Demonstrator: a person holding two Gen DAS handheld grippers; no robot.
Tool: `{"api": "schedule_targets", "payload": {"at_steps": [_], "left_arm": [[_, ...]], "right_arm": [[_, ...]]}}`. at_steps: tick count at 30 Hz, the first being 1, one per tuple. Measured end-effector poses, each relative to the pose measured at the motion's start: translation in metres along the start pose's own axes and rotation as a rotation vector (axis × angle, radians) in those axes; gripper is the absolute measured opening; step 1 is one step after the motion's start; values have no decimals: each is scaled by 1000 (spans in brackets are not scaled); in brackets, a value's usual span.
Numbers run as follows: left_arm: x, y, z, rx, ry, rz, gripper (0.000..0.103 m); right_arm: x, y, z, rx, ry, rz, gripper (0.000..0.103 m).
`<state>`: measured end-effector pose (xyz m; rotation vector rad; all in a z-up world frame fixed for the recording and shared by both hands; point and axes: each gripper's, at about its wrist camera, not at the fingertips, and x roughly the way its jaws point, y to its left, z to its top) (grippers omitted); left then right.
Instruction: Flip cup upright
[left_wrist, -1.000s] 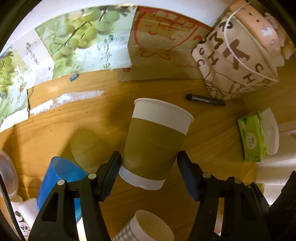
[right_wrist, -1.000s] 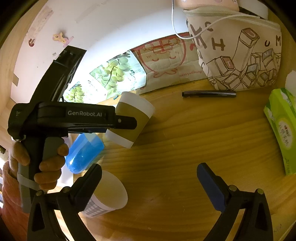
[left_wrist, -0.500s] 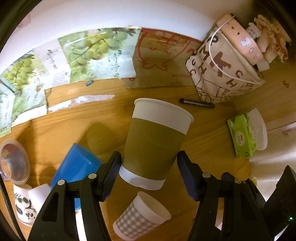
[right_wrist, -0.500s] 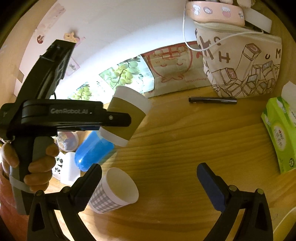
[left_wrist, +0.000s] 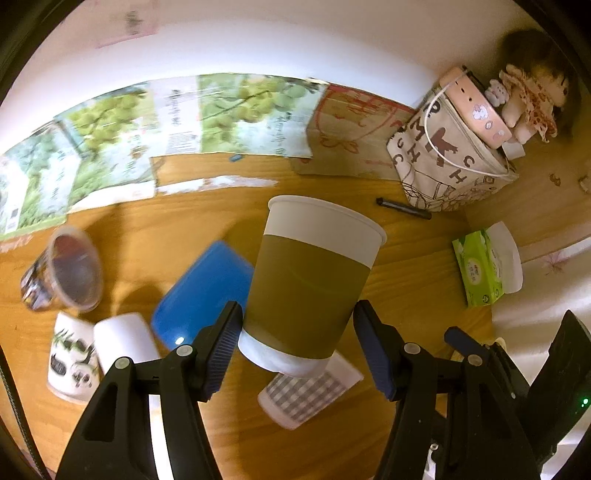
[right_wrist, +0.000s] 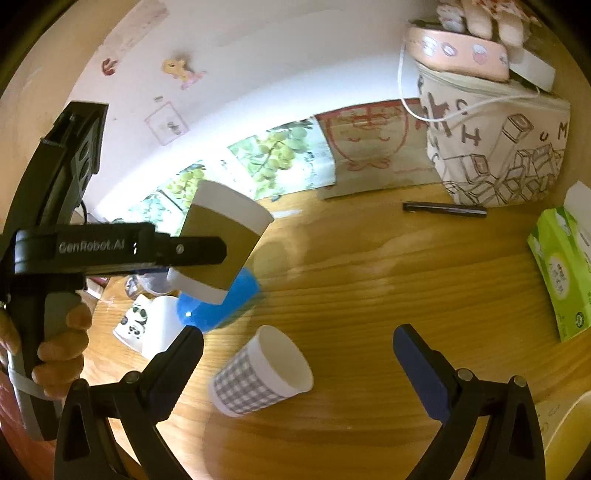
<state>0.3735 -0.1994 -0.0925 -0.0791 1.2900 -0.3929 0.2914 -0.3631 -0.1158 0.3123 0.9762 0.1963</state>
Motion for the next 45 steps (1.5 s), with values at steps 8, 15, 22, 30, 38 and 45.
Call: {"api": "schedule_targets", "payload": {"at_steps": [8,15,22,30,38,45], "left_arm": [[-30,31,-33,-69,-29,31,66],[-49,54,-67,-128,-37,58,66],[-66,83,-100,-192,-47,80,67],[-76,109,-137,-253,-62,80,67],[-74,127,-169,-275,-68,70,67],[-67,135,-190,-255,-61,56,67]], "right_arm": [[-7,25,-5,-19,10,30,103],[-15,51,-10,-52,4,37,103],[-17,68,-18,-62,16,19,103],[-16,82,-32,-39,37,14,103],[-10,98,-49,-17,73,30,103],[-1,111,-60,-24,103,31,103]]}}
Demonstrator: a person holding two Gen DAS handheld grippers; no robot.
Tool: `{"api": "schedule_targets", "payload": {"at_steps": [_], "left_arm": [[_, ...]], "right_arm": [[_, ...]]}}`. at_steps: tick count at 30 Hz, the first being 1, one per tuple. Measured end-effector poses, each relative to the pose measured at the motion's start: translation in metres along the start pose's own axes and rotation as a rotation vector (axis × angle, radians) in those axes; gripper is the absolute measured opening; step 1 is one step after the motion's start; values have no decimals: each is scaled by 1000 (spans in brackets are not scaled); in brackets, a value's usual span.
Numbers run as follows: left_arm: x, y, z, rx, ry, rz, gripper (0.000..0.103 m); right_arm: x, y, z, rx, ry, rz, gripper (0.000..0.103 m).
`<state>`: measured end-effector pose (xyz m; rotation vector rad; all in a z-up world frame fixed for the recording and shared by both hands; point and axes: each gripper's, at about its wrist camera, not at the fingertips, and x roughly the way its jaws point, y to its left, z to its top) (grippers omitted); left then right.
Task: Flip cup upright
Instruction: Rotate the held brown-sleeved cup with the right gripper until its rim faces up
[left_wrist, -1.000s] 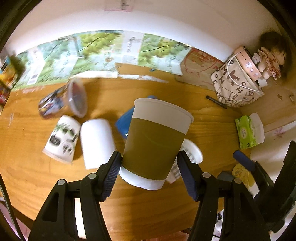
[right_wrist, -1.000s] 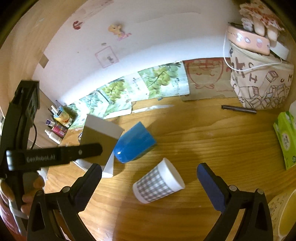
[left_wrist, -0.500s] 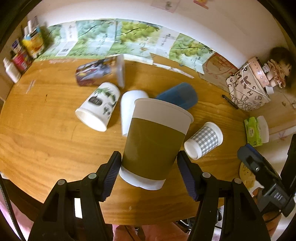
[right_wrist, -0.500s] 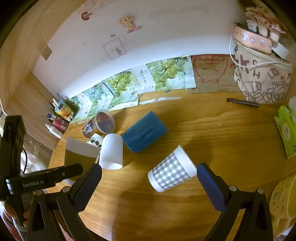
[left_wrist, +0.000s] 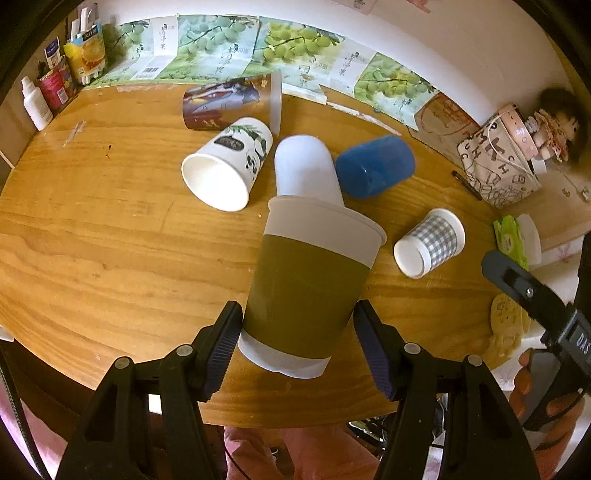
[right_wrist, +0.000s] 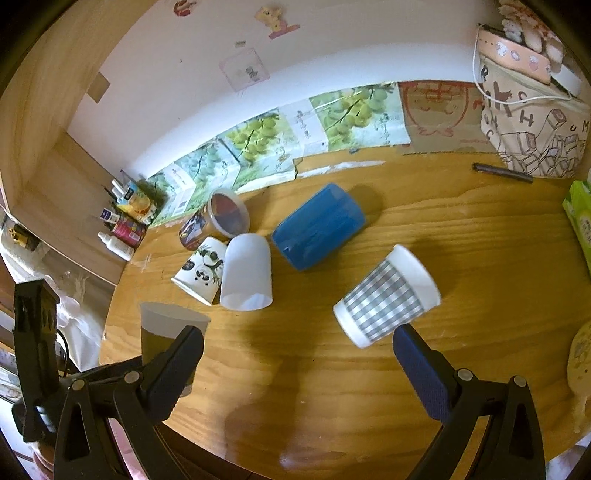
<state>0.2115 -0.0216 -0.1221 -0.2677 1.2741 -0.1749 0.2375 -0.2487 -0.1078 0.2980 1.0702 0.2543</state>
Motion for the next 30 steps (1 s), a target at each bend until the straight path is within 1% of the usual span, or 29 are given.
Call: {"api": "schedule_targets", "payload": {"at_steps": [8,12,30], "left_arm": [[12,5,-16,28,33,-14,67],[17,3,-22,61,43,-12,67],[56,-17,-20,166,106,-19,67]], "right_arm": [[16,3,-7,7,43,-9,103],[23,1,-8,13,60,-15,103],[45,-23,-7,62,148,-21,103]]}}
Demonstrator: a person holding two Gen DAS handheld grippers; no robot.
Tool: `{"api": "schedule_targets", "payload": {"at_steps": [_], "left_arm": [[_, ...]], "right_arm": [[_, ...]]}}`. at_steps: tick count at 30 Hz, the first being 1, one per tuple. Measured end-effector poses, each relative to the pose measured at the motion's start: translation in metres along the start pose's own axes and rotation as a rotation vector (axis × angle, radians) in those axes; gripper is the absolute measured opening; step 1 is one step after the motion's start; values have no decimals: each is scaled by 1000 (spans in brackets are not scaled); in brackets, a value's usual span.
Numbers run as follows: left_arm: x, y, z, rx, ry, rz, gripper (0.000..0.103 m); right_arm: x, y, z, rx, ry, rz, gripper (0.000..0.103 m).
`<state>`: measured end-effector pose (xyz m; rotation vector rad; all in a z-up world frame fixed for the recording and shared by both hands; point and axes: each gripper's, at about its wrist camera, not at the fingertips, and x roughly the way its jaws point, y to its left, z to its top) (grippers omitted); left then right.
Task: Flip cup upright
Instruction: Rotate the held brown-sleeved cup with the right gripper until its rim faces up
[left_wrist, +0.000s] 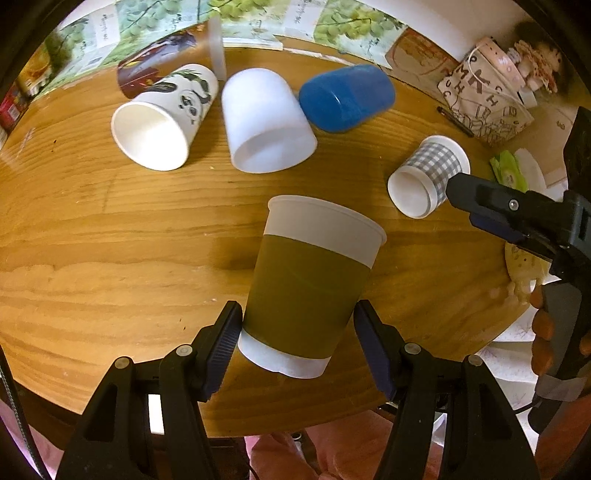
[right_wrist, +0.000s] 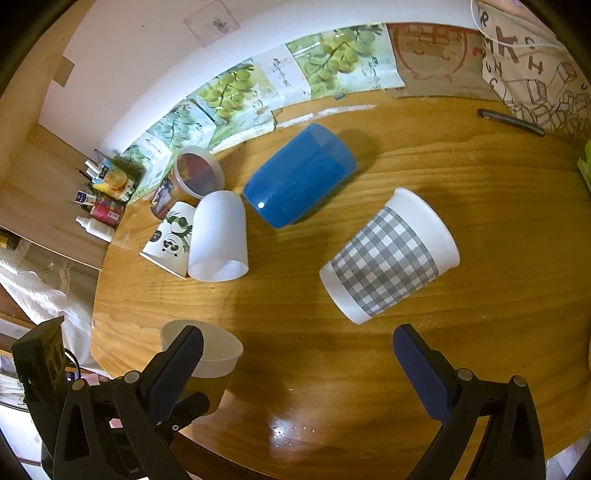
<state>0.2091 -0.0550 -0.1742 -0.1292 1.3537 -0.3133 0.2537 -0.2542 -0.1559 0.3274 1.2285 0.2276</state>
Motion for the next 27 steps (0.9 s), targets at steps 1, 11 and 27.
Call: {"api": "schedule_targets", "payload": {"at_steps": [1,11,27], "left_arm": [[2,-1,0,5,3,0,67],[21,-2,7,19,33,1,68],[25,-7,16,20,25,-23,69]], "right_arm": [[1,-1,0,3,2,-1,103],[4,-15,5,30,11,-12,103],[7,-20,6,41,28,-16,103]]}}
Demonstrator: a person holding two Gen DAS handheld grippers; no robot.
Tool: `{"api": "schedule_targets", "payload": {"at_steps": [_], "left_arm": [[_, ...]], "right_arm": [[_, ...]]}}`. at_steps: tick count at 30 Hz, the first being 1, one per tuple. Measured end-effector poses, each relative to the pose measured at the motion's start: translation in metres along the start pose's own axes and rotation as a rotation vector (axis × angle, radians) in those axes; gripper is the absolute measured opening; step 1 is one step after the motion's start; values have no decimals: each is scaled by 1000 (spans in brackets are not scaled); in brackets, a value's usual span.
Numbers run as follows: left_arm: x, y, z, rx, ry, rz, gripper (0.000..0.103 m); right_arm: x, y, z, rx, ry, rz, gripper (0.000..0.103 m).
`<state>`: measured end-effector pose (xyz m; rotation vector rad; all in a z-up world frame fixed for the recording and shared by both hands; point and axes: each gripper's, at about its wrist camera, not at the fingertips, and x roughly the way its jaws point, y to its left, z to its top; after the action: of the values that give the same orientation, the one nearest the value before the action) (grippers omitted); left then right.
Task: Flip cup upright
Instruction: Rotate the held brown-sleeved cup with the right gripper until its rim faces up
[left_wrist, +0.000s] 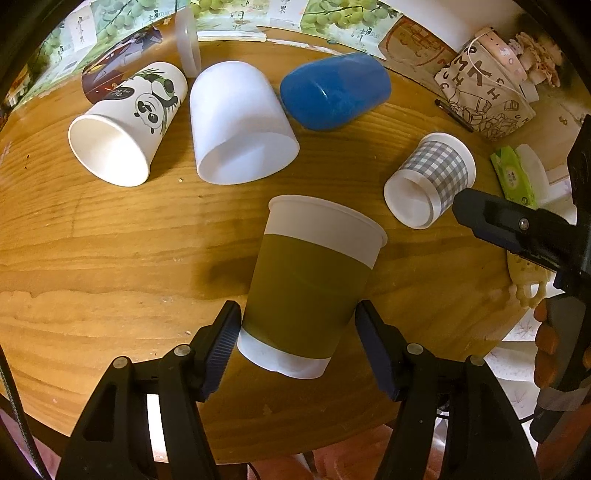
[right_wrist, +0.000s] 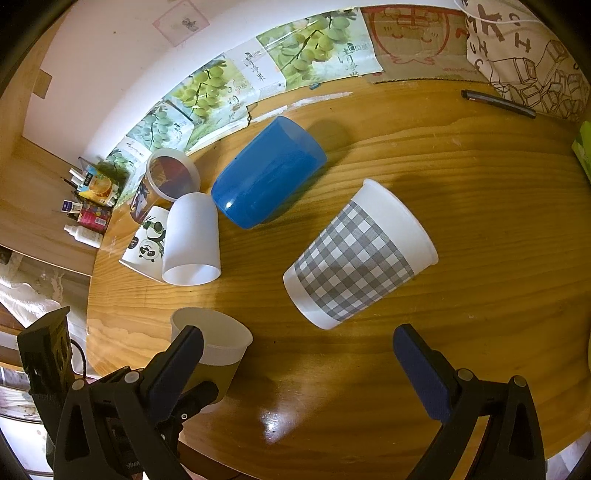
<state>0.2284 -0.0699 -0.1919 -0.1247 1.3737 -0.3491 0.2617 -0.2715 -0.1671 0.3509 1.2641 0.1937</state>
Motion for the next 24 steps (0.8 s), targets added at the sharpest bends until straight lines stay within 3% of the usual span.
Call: {"api": "schedule_targets", "payload": {"at_steps": [12,24], "left_arm": [[1,2,-2,-18,6,-12,70],[-7,5,-8,-38,-11,5,78]], "right_arm": [[0,-2,-3,4,3,-5,103],[-3,-1,-7,2,-2,-1,103]]}}
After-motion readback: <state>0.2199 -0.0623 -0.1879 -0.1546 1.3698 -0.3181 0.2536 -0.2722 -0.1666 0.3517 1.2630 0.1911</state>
